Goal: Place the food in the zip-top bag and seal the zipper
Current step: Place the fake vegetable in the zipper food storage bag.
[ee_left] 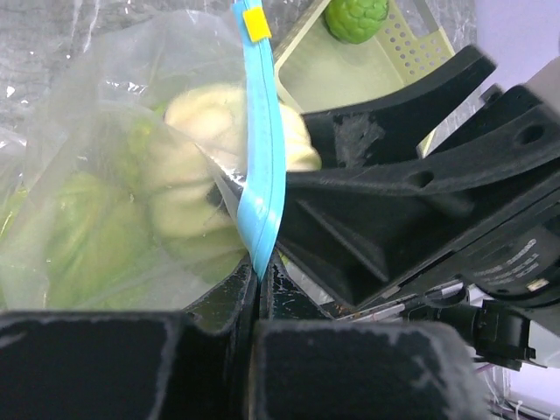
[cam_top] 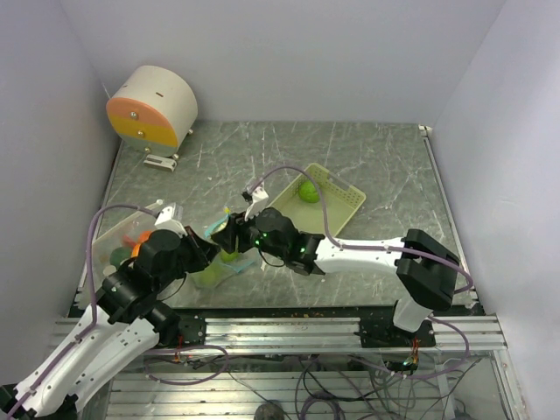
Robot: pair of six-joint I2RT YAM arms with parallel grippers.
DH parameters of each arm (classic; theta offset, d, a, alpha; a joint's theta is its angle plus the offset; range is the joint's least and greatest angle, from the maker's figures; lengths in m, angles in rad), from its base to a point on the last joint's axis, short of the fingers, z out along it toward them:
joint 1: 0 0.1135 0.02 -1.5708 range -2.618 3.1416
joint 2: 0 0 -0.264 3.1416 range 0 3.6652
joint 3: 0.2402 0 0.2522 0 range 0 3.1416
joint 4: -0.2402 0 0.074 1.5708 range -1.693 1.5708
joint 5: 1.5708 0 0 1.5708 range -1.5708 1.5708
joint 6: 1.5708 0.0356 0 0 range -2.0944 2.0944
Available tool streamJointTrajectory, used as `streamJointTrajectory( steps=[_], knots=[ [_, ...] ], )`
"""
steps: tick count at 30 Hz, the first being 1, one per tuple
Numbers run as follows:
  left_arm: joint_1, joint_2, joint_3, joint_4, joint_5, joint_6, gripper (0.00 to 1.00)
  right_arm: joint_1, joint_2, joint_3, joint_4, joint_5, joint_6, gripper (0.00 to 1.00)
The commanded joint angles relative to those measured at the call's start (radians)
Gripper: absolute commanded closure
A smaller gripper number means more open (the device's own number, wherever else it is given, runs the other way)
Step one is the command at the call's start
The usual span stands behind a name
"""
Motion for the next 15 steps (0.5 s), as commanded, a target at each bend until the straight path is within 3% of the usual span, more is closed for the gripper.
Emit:
streamJointTrajectory(
  steps=[1, 8, 11, 15],
  knots=[
    [-0.004, 0.015, 0.082, 0.076, -0.014, 0.044, 0.93, 0.038, -0.022, -0.040, 0.019, 0.056, 0.086, 0.80],
    [-0.004, -0.032, 0.149, 0.105, -0.055, 0.043, 0.93, 0.036, 0.004, -0.037, 0.083, -0.102, 0.128, 0.47],
    [-0.004, -0.077, 0.098, 0.118, -0.029, 0.001, 0.93, 0.037, 0.001, 0.009, 0.059, -0.064, 0.121, 0.24],
    [-0.004, -0.157, 0.009, 0.120, 0.011, -0.065, 0.93, 0.037, 0.007, 0.044, 0.019, 0.068, 0.111, 0.18]
  ],
)
